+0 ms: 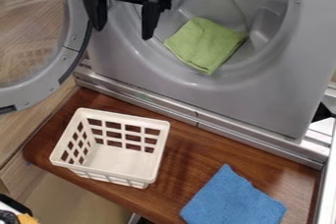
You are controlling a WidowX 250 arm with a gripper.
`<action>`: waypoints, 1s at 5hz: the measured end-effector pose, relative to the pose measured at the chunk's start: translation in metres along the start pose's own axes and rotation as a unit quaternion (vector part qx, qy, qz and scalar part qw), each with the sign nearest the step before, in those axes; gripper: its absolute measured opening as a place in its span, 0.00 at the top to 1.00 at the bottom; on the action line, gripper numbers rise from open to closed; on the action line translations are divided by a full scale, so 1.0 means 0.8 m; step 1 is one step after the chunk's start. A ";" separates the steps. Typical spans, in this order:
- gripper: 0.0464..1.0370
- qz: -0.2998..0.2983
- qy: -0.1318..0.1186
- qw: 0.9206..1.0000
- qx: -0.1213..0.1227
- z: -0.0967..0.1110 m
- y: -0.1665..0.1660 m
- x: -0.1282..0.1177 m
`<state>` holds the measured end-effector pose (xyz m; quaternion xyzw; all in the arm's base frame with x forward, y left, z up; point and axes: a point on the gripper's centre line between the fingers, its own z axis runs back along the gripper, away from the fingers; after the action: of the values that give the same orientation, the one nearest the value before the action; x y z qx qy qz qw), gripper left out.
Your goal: Put the green cloth on top of the blue cloth
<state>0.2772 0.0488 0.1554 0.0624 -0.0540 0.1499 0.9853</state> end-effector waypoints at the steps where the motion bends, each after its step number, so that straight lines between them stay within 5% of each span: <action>1: 0.04 0.001 0.010 1.000 0.001 -0.008 -0.001 -0.001; 2: 0.04 -0.007 -0.008 1.000 0.005 -0.020 -0.010 0.006; 4: 0.04 -0.053 -0.126 0.990 0.017 -0.052 -0.038 0.039; 5: 0.04 -0.091 -0.151 0.984 -0.012 -0.070 -0.061 0.063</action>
<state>0.3444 0.0247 0.1016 0.0771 -0.1985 0.0476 0.9759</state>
